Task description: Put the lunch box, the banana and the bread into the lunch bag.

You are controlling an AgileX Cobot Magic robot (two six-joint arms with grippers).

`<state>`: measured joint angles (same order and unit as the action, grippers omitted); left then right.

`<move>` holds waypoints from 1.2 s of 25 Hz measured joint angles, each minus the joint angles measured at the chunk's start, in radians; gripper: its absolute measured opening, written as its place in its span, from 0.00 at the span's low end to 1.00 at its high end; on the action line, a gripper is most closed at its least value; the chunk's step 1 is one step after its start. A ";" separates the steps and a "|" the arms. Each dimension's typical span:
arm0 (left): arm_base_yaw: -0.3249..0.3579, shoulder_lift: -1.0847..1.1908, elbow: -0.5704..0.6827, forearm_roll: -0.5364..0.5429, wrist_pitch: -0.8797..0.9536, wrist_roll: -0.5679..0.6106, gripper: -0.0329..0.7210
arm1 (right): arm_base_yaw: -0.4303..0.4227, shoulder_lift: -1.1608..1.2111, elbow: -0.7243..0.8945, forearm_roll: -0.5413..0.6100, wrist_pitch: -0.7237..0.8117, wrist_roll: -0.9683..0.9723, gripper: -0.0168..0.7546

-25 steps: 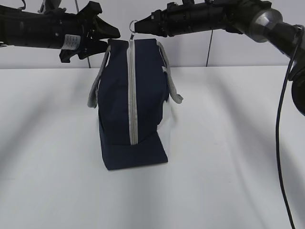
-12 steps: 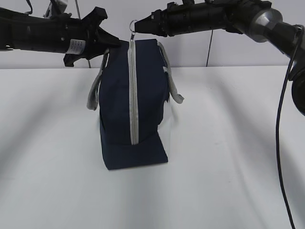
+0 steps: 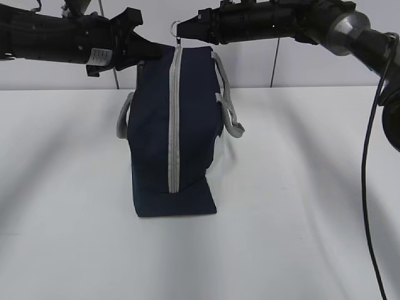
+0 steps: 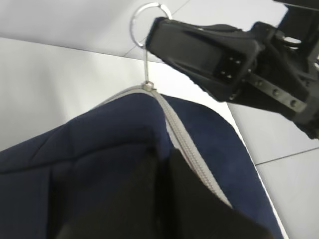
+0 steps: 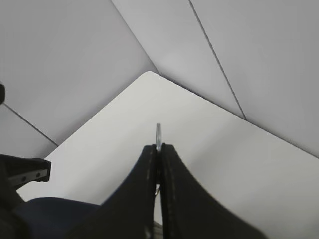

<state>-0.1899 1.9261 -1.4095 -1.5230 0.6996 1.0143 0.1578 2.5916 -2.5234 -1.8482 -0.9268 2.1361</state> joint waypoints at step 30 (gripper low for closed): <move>0.000 0.000 -0.077 0.137 0.083 0.035 0.06 | -0.002 0.098 -0.006 -0.009 0.078 0.125 0.00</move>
<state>-0.1899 1.9261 -1.4864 -1.3861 0.7826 1.0493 0.1560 2.6892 -2.5297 -1.8575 -0.8492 2.2614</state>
